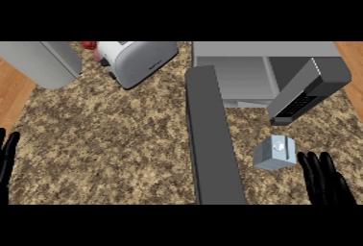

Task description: Pick up the milk, place it into the microwave and close the microwave

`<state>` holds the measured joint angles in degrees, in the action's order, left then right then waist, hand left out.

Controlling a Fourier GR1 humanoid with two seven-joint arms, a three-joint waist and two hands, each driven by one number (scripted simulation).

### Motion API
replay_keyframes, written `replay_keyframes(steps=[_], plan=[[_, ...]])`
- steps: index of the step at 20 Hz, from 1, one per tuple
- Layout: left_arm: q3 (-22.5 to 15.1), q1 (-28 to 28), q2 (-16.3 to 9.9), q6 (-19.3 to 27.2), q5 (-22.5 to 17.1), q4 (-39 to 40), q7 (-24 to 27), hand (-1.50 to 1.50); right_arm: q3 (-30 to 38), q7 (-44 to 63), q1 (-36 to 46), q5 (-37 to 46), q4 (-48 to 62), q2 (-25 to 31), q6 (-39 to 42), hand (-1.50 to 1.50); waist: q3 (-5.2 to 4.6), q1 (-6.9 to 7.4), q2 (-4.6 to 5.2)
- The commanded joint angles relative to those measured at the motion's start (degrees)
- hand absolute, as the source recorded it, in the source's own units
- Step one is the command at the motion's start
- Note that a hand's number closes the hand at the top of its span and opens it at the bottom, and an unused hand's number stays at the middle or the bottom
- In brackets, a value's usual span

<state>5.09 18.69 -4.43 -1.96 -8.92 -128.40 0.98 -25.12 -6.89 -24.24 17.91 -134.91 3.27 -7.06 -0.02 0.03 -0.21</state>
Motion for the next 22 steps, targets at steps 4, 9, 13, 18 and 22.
replay_keyframes(steps=[4, 9, 13, 18, 22], plan=[[4.2, 4.8, -1.5, -4.3, -6.0, -4.9, -2.4, -1.50, 4.4, -3.6, -3.3, -2.4, 2.2, 2.6, -1.1, -1.50, 0.03, 0.07, 0.10], [4.7, 6.0, 0.1, -6.2, -5.7, -3.8, 0.4, -1.50, 4.2, -5.5, 3.5, -0.5, 13.6, -1.3, -4.0, -1.50, 0.01, 0.32, 0.19], [8.4, 9.9, -0.3, -10.0, -9.8, -5.4, 0.6, -1.50, 6.7, -7.7, 3.2, -2.9, 15.8, -1.2, -4.9, -1.50, 0.01, 0.33, 0.14], [8.5, 11.8, 2.0, -12.1, -8.0, -4.1, 3.8, -1.50, 15.6, -16.1, 0.1, -11.7, 22.2, 1.7, -2.6, -1.50, 0.03, 0.13, 0.12], [10.1, 12.2, 2.4, -14.8, -9.4, -2.3, 5.4, -1.50, 18.4, -23.2, 2.7, -11.9, 33.1, 0.3, -3.3, -1.50, 0.02, 0.30, 0.13]])
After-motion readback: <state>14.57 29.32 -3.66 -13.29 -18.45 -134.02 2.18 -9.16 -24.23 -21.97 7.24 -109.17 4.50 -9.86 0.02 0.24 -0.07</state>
